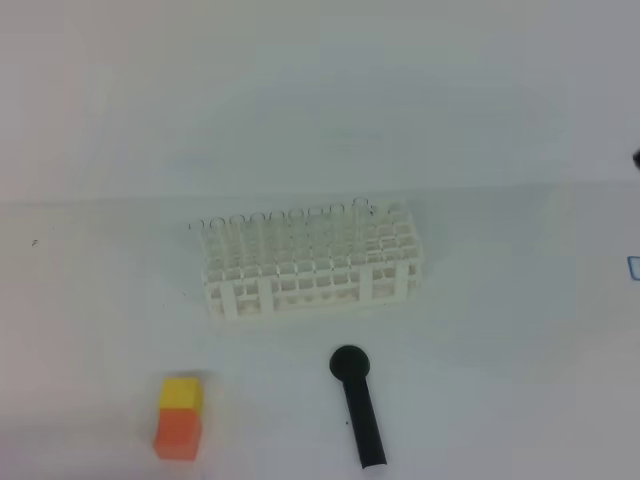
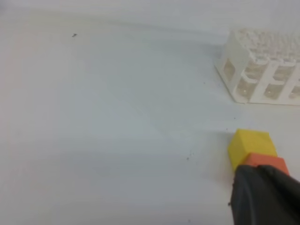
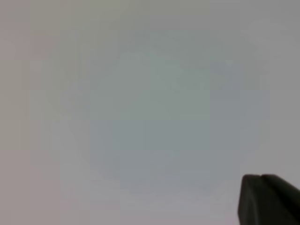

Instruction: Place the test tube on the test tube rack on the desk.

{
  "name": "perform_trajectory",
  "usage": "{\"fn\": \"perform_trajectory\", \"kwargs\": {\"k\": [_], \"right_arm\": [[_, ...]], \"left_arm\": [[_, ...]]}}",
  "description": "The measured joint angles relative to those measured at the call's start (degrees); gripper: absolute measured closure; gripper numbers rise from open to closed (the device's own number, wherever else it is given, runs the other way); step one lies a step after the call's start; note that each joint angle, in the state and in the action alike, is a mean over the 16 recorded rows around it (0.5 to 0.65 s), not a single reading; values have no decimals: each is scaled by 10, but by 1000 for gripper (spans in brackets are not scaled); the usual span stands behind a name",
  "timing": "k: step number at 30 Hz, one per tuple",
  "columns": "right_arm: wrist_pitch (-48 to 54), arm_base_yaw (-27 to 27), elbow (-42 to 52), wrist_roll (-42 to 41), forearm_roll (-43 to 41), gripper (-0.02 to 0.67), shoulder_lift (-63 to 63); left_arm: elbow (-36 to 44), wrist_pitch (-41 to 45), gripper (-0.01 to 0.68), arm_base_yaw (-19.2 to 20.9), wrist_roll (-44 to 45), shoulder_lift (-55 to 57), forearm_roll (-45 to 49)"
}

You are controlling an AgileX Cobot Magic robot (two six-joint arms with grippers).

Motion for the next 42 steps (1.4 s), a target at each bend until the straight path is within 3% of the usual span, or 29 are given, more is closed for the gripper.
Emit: {"fn": "perform_trajectory", "kwargs": {"k": [7, 18, 29, 34, 42], "right_arm": [[119, -86, 125, 0, -29, 650, -156], [153, -249, 359, 0, -3, 650, -427], [177, -296, 439, 13, 13, 650, -521], [218, -298, 451, 93, -3, 650, -535], [337, -301, 470, 323, -58, 650, -559]], "left_arm": [[0, 22, 673, 5, -12, -2, -3], [0, 19, 673, 9, -14, -1, -3], [0, 17, 673, 9, -14, 2, -3], [0, 17, 673, 8, -14, 2, -3], [0, 17, 673, 8, -14, 2, -2]]}}
